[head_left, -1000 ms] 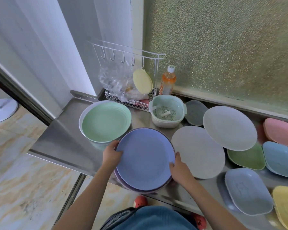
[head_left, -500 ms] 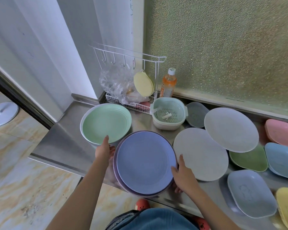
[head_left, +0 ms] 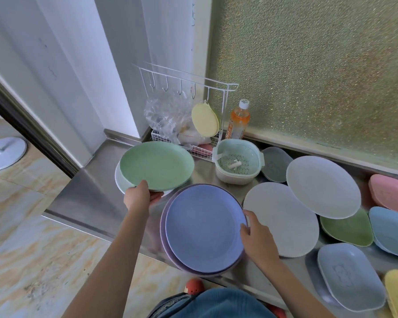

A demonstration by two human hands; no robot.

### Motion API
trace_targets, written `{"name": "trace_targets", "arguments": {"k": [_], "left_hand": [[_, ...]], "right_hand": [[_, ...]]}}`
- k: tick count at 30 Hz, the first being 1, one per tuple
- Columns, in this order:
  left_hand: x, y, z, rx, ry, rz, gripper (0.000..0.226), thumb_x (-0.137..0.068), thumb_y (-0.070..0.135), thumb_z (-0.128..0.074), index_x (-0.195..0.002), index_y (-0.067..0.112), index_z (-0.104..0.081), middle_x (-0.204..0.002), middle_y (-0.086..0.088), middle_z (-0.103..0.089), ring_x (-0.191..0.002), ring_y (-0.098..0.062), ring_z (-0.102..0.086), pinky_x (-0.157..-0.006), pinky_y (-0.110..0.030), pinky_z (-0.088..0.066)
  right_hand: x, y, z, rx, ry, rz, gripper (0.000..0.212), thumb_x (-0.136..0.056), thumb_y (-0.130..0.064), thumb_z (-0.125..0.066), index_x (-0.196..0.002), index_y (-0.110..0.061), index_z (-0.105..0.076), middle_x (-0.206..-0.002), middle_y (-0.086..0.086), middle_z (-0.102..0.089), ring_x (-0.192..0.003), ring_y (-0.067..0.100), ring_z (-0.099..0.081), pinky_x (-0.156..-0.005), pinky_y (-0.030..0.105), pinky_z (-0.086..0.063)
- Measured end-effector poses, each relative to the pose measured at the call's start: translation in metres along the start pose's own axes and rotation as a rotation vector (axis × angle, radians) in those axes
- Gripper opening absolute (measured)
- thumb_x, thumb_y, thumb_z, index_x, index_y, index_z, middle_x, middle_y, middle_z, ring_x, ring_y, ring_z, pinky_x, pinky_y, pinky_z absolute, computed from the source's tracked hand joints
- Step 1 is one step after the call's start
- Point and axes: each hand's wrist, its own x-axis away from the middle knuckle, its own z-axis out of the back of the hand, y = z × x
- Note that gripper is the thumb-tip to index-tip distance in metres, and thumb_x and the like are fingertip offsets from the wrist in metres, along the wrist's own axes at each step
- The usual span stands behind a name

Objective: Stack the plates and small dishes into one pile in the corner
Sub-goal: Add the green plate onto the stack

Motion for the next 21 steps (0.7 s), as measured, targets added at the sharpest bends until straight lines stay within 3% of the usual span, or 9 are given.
{"name": "trace_targets", "arguments": {"k": [4, 7, 9, 11, 14, 15, 18, 20, 21], "left_hand": [[0.015, 0.002, 0.007, -0.075, -0.094, -0.14, 0.012, -0.081, 0.005, -0.037, -0.079, 0.002, -0.049, -0.06, -0.02, -0.059, -0.042, -0.026, -0.06, -0.04, -0.025, -0.049], [0.022, -0.005, 0.011, -0.168, -0.205, -0.168, 0.013, -0.08, -0.001, -0.035, -0.072, 0.005, -0.045, -0.046, -0.017, -0.054, -0.031, -0.024, -0.054, -0.039, -0.023, -0.045], [0.027, -0.013, 0.014, -0.231, -0.266, -0.159, 0.017, -0.079, -0.004, -0.034, -0.066, 0.005, -0.041, -0.038, -0.014, -0.049, -0.027, -0.023, -0.048, -0.037, -0.021, -0.04], [0.031, -0.021, 0.016, -0.314, -0.343, -0.155, 0.017, -0.078, -0.006, -0.034, -0.066, 0.005, -0.041, -0.041, -0.011, -0.043, -0.026, -0.022, -0.042, -0.037, -0.021, -0.035], [0.037, -0.032, 0.017, -0.402, -0.442, -0.159, 0.013, -0.07, -0.001, -0.038, -0.078, 0.004, -0.048, -0.049, -0.004, -0.037, -0.033, -0.019, -0.034, -0.041, -0.021, -0.028], [0.037, -0.036, 0.016, -0.423, -0.456, -0.18, 0.022, -0.066, 0.003, -0.04, -0.084, 0.007, -0.053, -0.053, -0.004, -0.038, -0.038, -0.019, -0.035, -0.042, -0.022, -0.029], [0.037, -0.046, 0.019, -0.583, -0.446, -0.328, 0.04, -0.067, 0.016, -0.044, -0.103, 0.031, -0.054, -0.073, -0.005, -0.062, -0.064, -0.026, -0.058, -0.059, -0.038, -0.053], [0.035, -0.052, 0.021, -0.715, -0.425, -0.405, 0.046, -0.069, 0.027, -0.045, -0.113, 0.041, -0.049, -0.082, -0.009, -0.069, -0.074, -0.027, -0.065, -0.073, -0.046, -0.056], [0.032, -0.054, 0.021, -0.778, -0.399, -0.438, 0.046, -0.073, 0.029, -0.047, -0.117, 0.042, -0.049, -0.079, -0.01, -0.07, -0.073, -0.025, -0.066, -0.069, -0.044, -0.056]], "right_hand": [[-0.004, -0.024, 0.002, -0.121, 0.144, 0.183, 0.042, -0.095, -0.025, -0.043, -0.136, -0.036, -0.04, -0.098, -0.004, -0.059, -0.087, 0.017, -0.059, -0.072, 0.032, -0.046], [-0.009, -0.043, 0.007, -0.493, 0.073, 0.043, 0.036, -0.097, -0.036, -0.039, -0.131, -0.045, -0.036, -0.086, 0.0, -0.059, -0.064, 0.02, -0.059, -0.054, 0.032, -0.05], [-0.016, -0.045, 0.008, -0.591, 0.009, -0.074, 0.043, -0.098, -0.038, -0.038, -0.139, -0.038, -0.027, -0.084, 0.007, -0.061, -0.051, 0.02, -0.054, -0.041, 0.026, -0.045], [-0.021, -0.041, 0.006, -0.506, -0.03, -0.084, 0.046, -0.097, -0.034, -0.041, -0.141, -0.03, -0.026, -0.079, 0.009, -0.062, -0.05, 0.021, -0.054, -0.039, 0.026, -0.043], [-0.02, -0.027, -0.001, -0.29, -0.025, -0.024, 0.038, -0.095, -0.017, -0.042, -0.133, -0.019, -0.037, -0.074, 0.001, -0.058, -0.062, 0.018, -0.056, -0.054, 0.032, -0.044], [-0.018, -0.023, -0.003, -0.263, -0.019, -0.016, 0.039, -0.095, -0.014, -0.042, -0.133, -0.019, -0.036, -0.076, -0.001, -0.057, -0.066, 0.017, -0.055, -0.056, 0.032, -0.042], [-0.011, -0.011, -0.008, -0.246, 0.013, -0.015, 0.042, -0.095, -0.011, -0.041, -0.135, -0.02, -0.033, -0.086, 0.006, -0.062, -0.075, 0.025, -0.059, -0.064, 0.035, -0.044], [-0.007, -0.003, -0.011, -0.219, 0.01, -0.012, 0.043, -0.094, -0.011, -0.041, -0.135, -0.022, -0.032, -0.088, 0.006, -0.062, -0.077, 0.025, -0.059, -0.067, 0.036, -0.045], [-0.005, 0.002, -0.012, -0.191, -0.004, -0.006, 0.045, -0.094, -0.011, -0.04, -0.136, -0.023, -0.031, -0.087, 0.004, -0.061, -0.077, 0.024, -0.058, -0.068, 0.036, -0.046]]}}
